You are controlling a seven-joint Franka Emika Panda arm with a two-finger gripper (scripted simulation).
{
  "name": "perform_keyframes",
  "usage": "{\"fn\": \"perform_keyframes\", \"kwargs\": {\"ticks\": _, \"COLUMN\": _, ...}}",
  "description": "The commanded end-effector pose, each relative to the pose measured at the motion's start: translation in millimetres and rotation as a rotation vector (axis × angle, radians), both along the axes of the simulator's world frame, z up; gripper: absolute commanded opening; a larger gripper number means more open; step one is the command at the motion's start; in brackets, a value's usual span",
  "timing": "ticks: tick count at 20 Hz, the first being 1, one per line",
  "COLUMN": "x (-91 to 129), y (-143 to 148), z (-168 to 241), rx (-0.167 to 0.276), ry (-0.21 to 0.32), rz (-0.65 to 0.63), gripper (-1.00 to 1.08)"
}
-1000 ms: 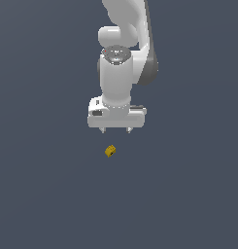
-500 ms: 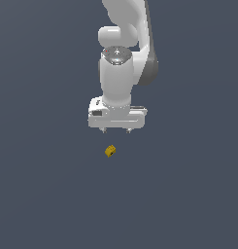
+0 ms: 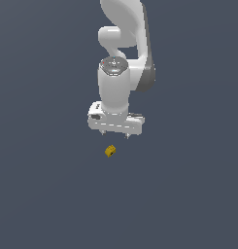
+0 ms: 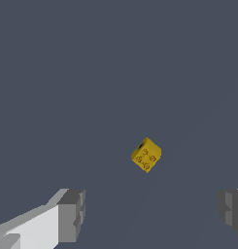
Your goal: Pick up the object and move it to a goal position.
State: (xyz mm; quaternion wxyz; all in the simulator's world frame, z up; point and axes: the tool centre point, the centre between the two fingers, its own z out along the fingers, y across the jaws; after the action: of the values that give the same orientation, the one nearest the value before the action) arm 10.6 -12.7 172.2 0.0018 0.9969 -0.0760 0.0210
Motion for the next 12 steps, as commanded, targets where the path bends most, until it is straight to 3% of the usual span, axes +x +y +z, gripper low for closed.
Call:
{"fn": "perform_keyframes", "kwargs": {"ticks": 1, "x": 0.0, "y": -1.9, "z": -9.1, "rx": 0.005, "ry": 0.004, "rz": -0.063, "gripper": 1.0}}
{"fn": "perform_keyframes", "kwargs": {"ticks": 12, "x": -1.7, "y": -13.7, "z": -56.7, "rx": 0.023, "ry": 0.024, "rz": -0.401, "gripper": 1.0}}
